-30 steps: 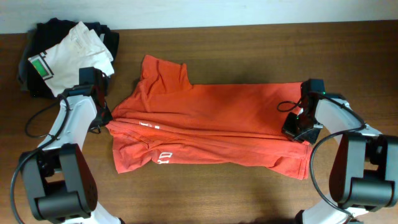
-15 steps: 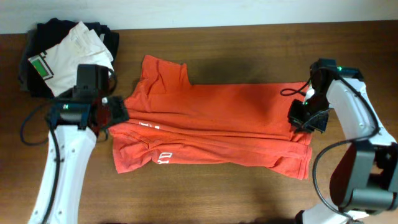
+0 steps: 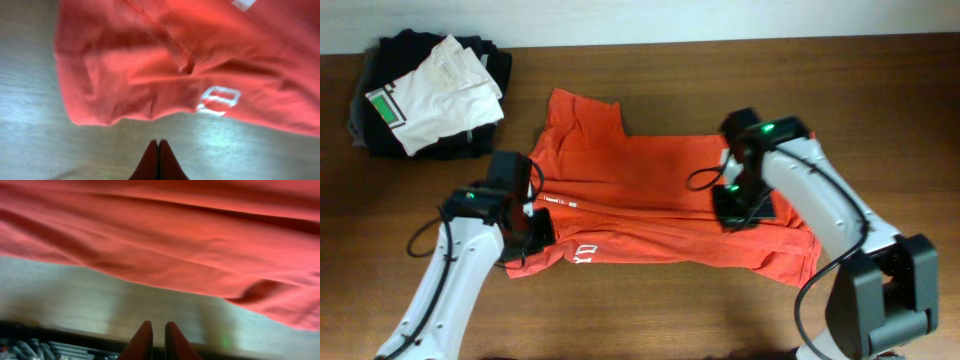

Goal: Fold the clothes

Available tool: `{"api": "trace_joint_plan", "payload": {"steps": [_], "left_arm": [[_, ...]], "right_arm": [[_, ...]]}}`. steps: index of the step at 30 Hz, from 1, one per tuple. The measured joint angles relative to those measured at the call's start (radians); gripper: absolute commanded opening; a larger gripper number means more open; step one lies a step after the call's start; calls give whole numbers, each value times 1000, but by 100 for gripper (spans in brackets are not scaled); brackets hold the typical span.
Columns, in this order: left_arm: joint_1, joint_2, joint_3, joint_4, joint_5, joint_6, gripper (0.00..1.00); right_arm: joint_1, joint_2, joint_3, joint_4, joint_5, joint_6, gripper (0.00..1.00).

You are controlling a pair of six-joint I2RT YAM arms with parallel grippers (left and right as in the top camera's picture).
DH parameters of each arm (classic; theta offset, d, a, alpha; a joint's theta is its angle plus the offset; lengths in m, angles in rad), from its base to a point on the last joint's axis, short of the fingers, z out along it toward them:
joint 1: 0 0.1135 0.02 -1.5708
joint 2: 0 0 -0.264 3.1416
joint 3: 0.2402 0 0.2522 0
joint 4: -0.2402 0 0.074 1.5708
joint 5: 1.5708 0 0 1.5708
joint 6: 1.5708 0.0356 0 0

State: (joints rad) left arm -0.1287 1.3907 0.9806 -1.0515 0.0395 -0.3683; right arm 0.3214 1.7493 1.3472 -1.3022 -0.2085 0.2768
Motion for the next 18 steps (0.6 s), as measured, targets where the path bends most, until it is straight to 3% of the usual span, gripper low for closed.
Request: {"api": "trace_joint_plan", "payload": {"steps": [8,18], "left_arm": [[37,63,-97,187,17,-8,1],[136,292,-98,239,18,-11,1]], "right_arm": [[53,0,-117,159,8,73,7],[52,2,-253,261,74,188,6]]}}
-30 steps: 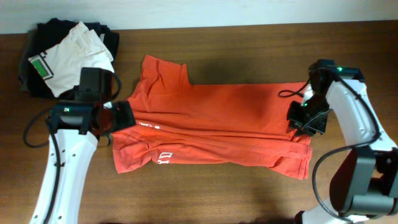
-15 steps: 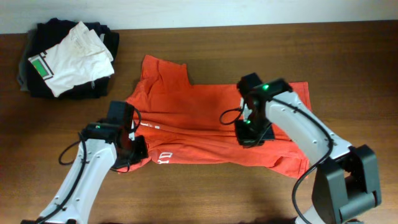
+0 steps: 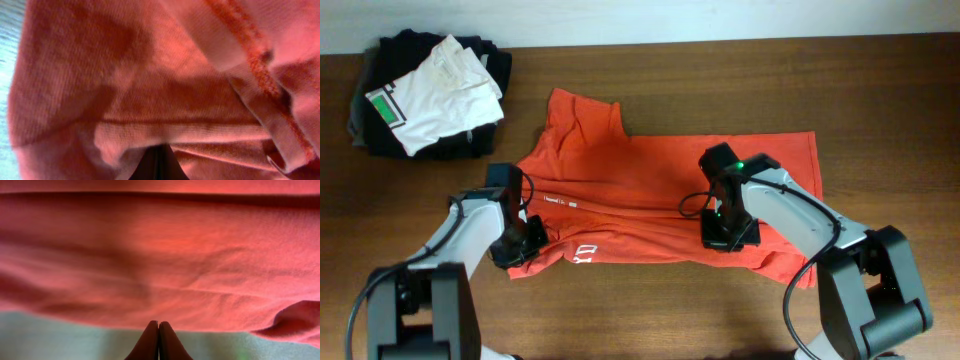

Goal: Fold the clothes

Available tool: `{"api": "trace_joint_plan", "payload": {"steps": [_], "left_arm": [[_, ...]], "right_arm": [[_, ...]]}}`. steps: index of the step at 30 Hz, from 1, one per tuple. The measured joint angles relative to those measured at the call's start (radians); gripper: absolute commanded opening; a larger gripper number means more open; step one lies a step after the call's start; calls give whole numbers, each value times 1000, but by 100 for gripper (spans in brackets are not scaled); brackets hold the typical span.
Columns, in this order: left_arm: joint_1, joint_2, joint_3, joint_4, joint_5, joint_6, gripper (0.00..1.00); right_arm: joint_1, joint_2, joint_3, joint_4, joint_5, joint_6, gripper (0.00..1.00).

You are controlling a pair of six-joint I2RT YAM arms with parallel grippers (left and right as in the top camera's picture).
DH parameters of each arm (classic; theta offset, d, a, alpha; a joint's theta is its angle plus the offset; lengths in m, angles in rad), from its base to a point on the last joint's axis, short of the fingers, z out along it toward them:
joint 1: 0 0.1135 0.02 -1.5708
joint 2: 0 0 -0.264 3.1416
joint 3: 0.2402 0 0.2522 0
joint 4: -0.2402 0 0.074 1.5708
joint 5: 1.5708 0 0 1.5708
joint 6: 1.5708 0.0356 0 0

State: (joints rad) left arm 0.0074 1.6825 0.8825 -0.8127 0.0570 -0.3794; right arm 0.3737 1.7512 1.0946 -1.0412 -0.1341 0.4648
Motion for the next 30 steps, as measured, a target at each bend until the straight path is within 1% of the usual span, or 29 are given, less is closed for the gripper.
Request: {"api": "trace_joint_plan", "payload": {"steps": [2,6,10,13,18,21,23,25,26,28,29,30], "left_arm": [[15,15,8,2,15,0,1],[51,31,21,-12,57,-5,1],[130,42,29,-43,98,-17,1],[224,46,28,-93,71,-42,1],[330,40,22,-126,23,-58,1],[355,10,5,-158,-28,-60,1],[358,-53,-5,-183,-49,-62,1],[358,-119,-5,-198,-58,-63,4],[358,-165,-5,-207,-60,-64,8],[358,-259,-5,-224,-66,-66,17],[358,-286,-5,-227,-66,-66,24],[358,-310,-5,-234,-65,-68,29]], "right_arm": [[-3,1,-41,22,14,14,6],[-27,2,-66,25,21,31,8],[-70,2,-66,10,24,33,7],[-95,2,-66,5,29,33,7],[-98,2,-66,2,29,33,7],[-98,2,-66,2,29,33,4],[-98,2,-66,-7,29,33,4],[-98,2,-66,-18,29,33,4],[-98,2,-66,-30,29,30,4],[-103,2,-66,-55,29,24,4],[-107,2,-66,-63,29,22,4],[-116,2,-66,-69,30,21,7]]}}
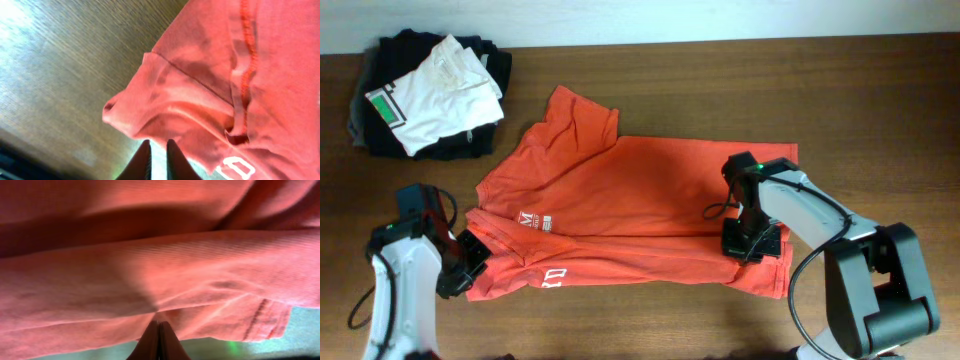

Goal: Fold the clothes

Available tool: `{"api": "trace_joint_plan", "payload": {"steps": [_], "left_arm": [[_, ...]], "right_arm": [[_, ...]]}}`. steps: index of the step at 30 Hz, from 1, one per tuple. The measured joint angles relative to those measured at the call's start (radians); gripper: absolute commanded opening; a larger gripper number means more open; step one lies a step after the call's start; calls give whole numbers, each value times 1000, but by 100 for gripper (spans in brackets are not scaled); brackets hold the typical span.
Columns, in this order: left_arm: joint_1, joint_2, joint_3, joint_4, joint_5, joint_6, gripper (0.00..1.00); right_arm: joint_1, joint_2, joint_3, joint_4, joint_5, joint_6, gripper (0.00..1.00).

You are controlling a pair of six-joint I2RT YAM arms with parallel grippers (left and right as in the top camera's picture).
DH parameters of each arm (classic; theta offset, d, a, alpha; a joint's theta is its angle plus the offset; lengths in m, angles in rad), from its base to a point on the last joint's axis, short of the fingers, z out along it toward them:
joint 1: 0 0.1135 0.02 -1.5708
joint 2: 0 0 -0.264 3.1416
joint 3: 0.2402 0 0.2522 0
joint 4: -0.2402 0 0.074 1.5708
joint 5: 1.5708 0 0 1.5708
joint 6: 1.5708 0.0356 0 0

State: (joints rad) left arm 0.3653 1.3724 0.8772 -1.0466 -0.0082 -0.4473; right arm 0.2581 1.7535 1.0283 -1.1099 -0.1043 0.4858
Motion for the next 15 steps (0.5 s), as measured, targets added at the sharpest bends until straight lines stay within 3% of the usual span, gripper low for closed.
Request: {"api": "trace_joint_plan", "payload": {"steps": [3,5,10,12,15], "left_arm": [[0,-49,0,-5,19,10,47],[0,-55,0,-5,55,34,52],[0,-55,0,-5,99,55,52],[0,-55,0,-5,107,60,52],[0,-55,0,-5,111,62,52]], "right_arm": [[-58,0,0,-5,13,-6,23],[-129,0,0,-6,21,-8,50],[-327,0,0,-8,9,-76,57],[-385,0,0,-8,-1,-108,68],[-418,0,0,8,-10,-147,67]]}}
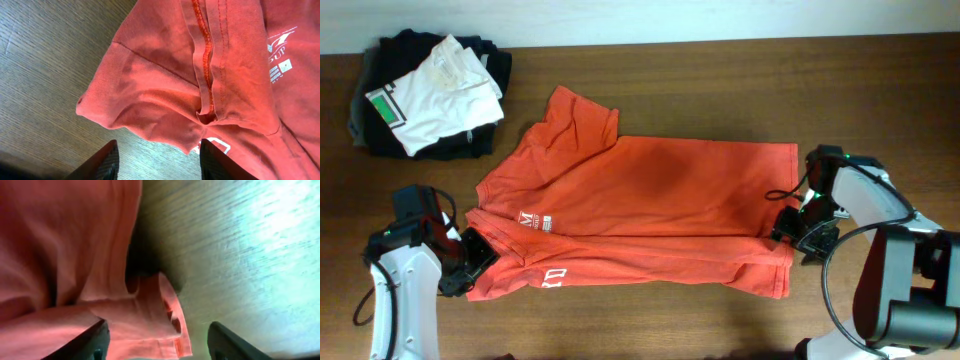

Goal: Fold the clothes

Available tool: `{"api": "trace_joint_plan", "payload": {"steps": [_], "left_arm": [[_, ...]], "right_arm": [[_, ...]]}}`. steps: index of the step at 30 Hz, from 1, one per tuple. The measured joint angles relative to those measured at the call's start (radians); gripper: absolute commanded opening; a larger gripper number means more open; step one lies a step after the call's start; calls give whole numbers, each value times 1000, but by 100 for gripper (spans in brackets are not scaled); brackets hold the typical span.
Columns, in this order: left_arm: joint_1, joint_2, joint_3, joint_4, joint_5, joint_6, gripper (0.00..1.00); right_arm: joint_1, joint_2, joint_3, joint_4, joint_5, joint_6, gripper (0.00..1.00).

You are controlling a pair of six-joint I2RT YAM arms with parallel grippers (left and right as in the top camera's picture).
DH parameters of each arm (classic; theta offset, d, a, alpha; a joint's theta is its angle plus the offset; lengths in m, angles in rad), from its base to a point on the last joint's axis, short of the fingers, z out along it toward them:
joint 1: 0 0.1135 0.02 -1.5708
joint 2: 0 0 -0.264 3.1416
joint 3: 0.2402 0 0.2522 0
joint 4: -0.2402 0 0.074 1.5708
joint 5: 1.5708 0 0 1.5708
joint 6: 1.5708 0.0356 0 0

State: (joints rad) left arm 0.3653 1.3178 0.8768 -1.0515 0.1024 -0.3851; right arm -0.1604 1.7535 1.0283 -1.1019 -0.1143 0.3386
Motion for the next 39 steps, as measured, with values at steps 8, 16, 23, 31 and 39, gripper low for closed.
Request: {"api": "trace_joint_plan", "payload": {"steps": [8,16,23,31,39], "left_arm": [[0,0,0,0,3,0,52],[0,0,0,0,3,0,51],[0,0,0,0,3,0,52],[0,0,0,0,3,0,51],[0,0,0,0,3,0,51]], "right_arm": [[-4,0,-51,88,-34,-46,7],[-5,0,-77,100,-49,-47,4],[-5,0,15,40,-49,-48,5],[-5,0,21,146,-50,-47,5],[-5,0,21,230,-53,-27,25]]}}
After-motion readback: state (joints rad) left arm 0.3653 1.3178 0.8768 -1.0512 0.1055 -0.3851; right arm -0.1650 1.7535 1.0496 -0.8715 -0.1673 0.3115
